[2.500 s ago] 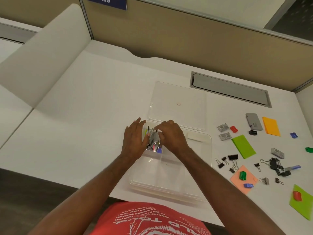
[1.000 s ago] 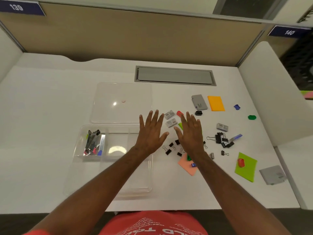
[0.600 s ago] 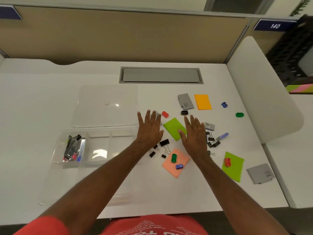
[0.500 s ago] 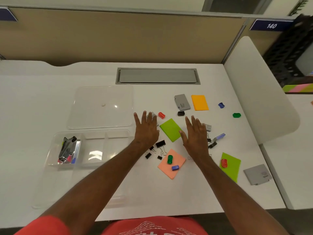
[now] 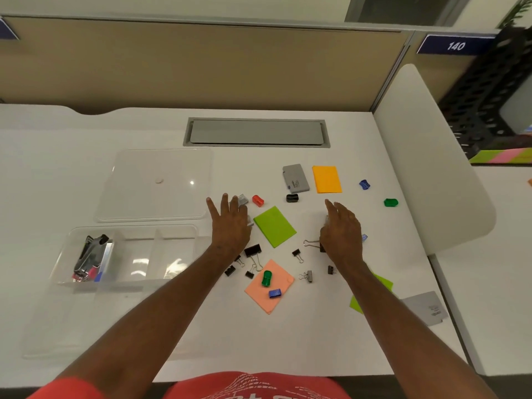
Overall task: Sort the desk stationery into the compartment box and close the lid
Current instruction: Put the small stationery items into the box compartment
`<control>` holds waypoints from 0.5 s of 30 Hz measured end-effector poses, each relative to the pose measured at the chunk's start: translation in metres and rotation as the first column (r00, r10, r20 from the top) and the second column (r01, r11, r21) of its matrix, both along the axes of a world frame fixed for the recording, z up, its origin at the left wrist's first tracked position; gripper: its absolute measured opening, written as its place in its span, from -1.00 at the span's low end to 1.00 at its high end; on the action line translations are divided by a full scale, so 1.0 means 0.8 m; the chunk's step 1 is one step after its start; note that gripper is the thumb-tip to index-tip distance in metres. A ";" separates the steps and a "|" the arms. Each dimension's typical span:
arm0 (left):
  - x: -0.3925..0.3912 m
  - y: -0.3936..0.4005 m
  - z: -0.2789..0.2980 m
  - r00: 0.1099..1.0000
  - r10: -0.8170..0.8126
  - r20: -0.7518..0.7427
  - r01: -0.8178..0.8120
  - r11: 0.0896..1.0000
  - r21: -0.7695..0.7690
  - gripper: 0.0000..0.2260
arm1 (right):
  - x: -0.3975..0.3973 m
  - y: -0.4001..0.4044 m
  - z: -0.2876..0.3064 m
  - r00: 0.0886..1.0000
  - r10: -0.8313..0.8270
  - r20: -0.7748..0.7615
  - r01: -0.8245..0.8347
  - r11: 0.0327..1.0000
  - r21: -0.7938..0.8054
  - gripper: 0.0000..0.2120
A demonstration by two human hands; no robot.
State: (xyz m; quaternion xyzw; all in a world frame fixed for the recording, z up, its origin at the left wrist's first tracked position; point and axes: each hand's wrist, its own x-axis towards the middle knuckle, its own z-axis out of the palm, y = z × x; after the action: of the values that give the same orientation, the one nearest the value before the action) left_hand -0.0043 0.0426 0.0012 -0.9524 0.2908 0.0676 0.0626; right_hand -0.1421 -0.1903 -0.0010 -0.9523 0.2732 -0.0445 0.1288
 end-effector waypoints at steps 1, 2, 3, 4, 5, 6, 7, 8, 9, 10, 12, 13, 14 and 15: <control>0.001 -0.001 -0.001 1.000 0.003 0.006 -0.003 1.000 -0.009 -0.54 | 0.001 -0.002 0.000 1.000 -0.006 -0.003 0.006 1.000 0.009 -0.46; 0.001 -0.001 -0.001 1.000 0.006 0.014 -0.005 1.000 -0.022 -0.55 | 0.001 -0.003 0.000 1.000 -0.012 -0.008 0.012 1.000 0.022 -0.48; 0.001 -0.001 -0.001 1.000 0.008 0.023 -0.007 0.999 -0.042 -0.56 | 0.002 -0.005 0.000 1.000 -0.018 -0.014 0.019 0.999 0.038 -0.52; 0.001 -0.002 -0.001 0.999 0.008 0.034 -0.005 0.998 -0.067 -0.57 | 0.003 -0.006 0.000 0.999 -0.025 -0.021 0.026 0.998 0.051 -0.56; 0.001 -0.003 -0.001 0.999 0.007 0.046 -0.003 0.995 -0.096 -0.58 | 0.004 -0.007 0.000 0.999 -0.032 -0.033 0.034 0.998 0.059 -0.59; 0.001 -0.003 -0.001 0.998 0.008 0.057 -0.001 0.992 -0.129 -0.59 | 0.005 -0.008 -0.001 0.998 -0.040 -0.045 0.042 0.997 0.067 -0.62; 0.001 -0.004 -0.001 0.998 0.012 0.069 0.000 0.987 -0.164 -0.60 | 0.006 -0.009 -0.001 0.998 -0.044 -0.054 0.048 0.996 0.074 -0.64; 0.000 -0.004 0.001 0.996 0.017 0.083 0.000 0.980 -0.199 -0.62 | 0.007 -0.009 -0.001 0.997 -0.044 -0.063 0.049 0.996 0.079 -0.65; -0.001 -0.004 0.002 0.995 0.020 0.097 0.004 0.972 -0.236 -0.64 | 0.008 -0.010 -0.001 0.997 -0.038 -0.073 0.044 0.996 0.078 -0.66; -0.002 -0.003 0.004 0.994 0.021 0.108 0.009 0.962 -0.272 -0.66 | 0.009 -0.011 -0.002 0.996 -0.031 -0.087 0.037 0.997 0.070 -0.67; -0.005 -0.002 0.008 0.994 0.022 0.106 0.014 0.945 -0.327 -0.66 | 0.013 -0.013 -0.001 0.993 -0.026 -0.116 0.032 0.998 0.056 -0.69; -0.007 -0.001 0.010 0.996 0.022 0.088 0.011 0.935 -0.355 -0.64 | 0.015 -0.014 -0.001 0.992 -0.028 -0.122 0.035 0.998 0.055 -0.70; -0.009 0.000 0.013 0.998 0.019 0.061 0.007 0.921 -0.388 -0.62 | 0.016 -0.015 0.000 0.992 -0.033 -0.119 0.040 0.997 0.060 -0.70; -0.010 0.001 0.017 1.000 0.008 0.030 0.005 0.906 -0.424 -0.59 | 0.017 -0.015 0.001 0.993 -0.038 -0.109 0.045 0.997 0.068 -0.71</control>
State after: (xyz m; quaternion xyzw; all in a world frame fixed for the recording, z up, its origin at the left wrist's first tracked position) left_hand -0.0121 0.0434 0.0144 -0.9444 0.2967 -0.0120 -0.1411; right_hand -0.1284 -0.2023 -0.0002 -0.9422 0.3009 0.0141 0.1465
